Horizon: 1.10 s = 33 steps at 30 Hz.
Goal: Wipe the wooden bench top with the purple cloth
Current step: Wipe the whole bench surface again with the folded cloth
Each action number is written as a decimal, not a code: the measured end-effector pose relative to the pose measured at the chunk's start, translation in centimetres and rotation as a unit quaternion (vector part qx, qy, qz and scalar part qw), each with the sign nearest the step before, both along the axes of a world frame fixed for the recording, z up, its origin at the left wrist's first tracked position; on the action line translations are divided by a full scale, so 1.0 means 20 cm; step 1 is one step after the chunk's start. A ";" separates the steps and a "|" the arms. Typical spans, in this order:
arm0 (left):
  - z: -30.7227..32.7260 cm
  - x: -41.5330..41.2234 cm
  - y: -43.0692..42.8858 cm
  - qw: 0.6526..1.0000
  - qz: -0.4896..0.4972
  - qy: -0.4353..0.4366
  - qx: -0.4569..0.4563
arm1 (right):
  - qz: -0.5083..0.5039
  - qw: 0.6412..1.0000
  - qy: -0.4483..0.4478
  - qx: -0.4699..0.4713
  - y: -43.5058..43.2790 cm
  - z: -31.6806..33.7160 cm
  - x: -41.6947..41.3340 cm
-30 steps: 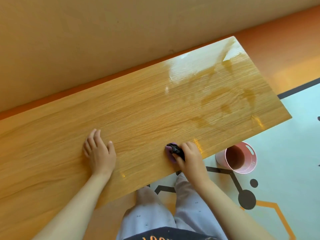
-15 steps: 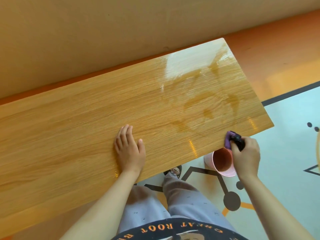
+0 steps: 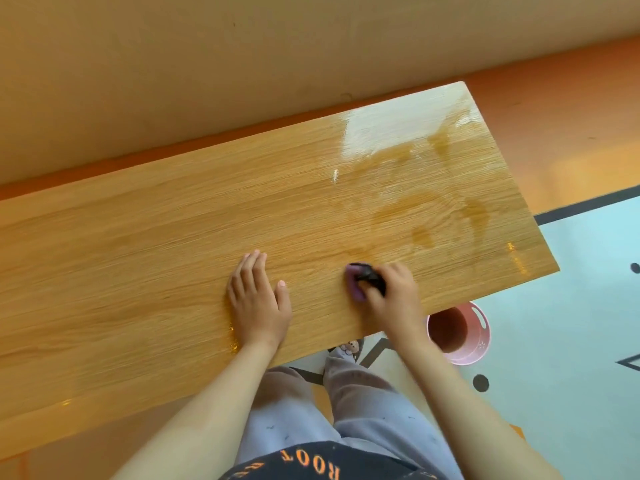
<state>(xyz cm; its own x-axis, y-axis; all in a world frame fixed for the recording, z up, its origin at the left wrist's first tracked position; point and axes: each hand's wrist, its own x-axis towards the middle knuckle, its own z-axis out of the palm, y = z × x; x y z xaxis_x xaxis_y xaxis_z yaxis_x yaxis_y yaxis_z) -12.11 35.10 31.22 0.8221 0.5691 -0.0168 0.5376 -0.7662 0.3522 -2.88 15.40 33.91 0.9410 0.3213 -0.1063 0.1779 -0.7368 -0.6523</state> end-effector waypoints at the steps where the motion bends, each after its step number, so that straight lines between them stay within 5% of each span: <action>1: 0.00 0.00 0.00 1.000 0.001 0.003 0.002 | -0.037 0.999 -0.012 -0.009 -0.10 0.00 0.06; 10: 0.00 0.01 0.00 1.000 0.002 0.014 0.002 | -0.266 0.963 -0.009 -0.040 -0.45 0.04 0.29; 19: 0.02 0.01 -0.01 1.000 0.011 0.022 0.003 | 0.023 0.998 0.031 0.040 0.29 0.01 0.01; 23: 0.02 0.01 -0.01 1.000 0.012 0.026 0.002 | 0.060 0.997 0.028 0.042 0.31 0.00 0.05; 33: 0.02 0.01 -0.01 1.000 0.012 0.022 -0.003 | -0.211 0.975 -0.030 -0.067 -0.43 0.04 0.49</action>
